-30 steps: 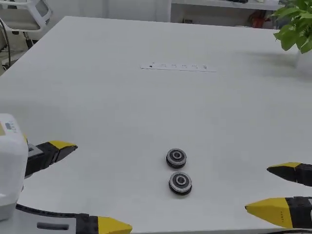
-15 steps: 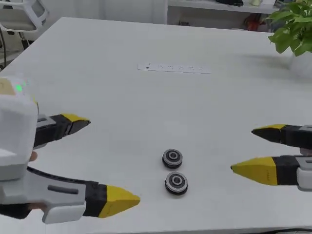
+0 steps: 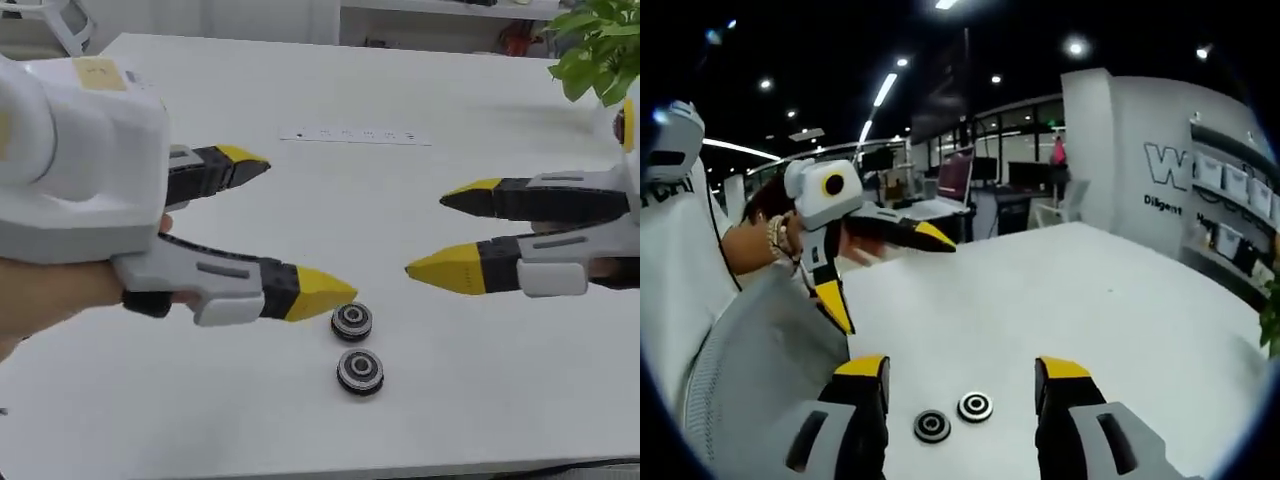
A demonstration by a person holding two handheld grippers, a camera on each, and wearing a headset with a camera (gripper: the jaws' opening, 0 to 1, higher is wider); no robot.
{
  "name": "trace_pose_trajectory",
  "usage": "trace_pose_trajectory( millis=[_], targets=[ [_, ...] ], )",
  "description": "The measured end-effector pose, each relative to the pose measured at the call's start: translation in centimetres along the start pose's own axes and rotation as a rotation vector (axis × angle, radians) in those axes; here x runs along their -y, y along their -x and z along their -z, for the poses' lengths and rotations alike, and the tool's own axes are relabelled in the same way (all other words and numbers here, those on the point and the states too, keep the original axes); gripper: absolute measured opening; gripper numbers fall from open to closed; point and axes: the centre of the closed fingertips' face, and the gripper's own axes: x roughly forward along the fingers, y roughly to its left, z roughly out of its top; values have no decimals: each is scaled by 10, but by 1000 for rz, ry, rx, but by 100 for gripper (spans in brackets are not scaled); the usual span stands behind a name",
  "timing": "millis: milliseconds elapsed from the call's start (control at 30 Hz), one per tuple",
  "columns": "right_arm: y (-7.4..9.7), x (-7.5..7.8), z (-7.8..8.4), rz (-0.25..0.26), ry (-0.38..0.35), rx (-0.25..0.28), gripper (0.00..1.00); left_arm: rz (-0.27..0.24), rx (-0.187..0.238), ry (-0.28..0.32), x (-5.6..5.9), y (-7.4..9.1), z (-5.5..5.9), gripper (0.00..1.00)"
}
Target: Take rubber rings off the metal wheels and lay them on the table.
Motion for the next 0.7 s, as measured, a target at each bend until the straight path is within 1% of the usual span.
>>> trace_pose_trajectory(
  millis=[33, 133, 200, 233, 300, 333, 367, 467, 500, 567, 600, 667, 700],
  targets=[
    [-3, 1, 2, -9, 5, -6, 55, 0, 9, -3, -1, -2, -1, 81],
    [-11, 4, 8, -34, 22, -22, 50, 5, 15, -9, -11, -10, 3, 77],
    [-16, 5, 10, -49, 31, -27, 46, 21, 9, -14, -12, -16, 5, 75],
    [-20, 6, 12, -55, 37, -32, 44, 28, 2, -15, -15, -20, 7, 75],
    [-26, 7, 16, -62, 70, -35, 38, 41, 1, -22, -18, -26, 9, 75],
    [-28, 7, 19, -63, 70, -39, 36, 42, 4, -21, -20, -29, 12, 74],
    [-31, 6, 22, -66, 66, -39, 35, 50, 7, -16, -25, -32, 17, 73],
    [-36, 1, 34, -82, 39, -40, 34, 77, 5, -25, -21, -35, 28, 68],
    [-37, -1, 39, -90, 31, -45, 34, 88, -6, -34, -18, -36, 34, 67],
    [-39, -7, 52, -112, 3, -62, 32, 93, -12, -34, -15, -37, 42, 65],
    [-40, -8, 60, -118, -5, -76, 31, 100, -12, -24, -12, -38, 47, 64],
    [-41, -11, 70, -135, -30, -97, 29, 109, 1, 17, -7, -38, 54, 62],
    [-41, -11, 74, -136, -38, -102, 28, 109, 1, 25, -6, -38, 57, 61]
  ],
)
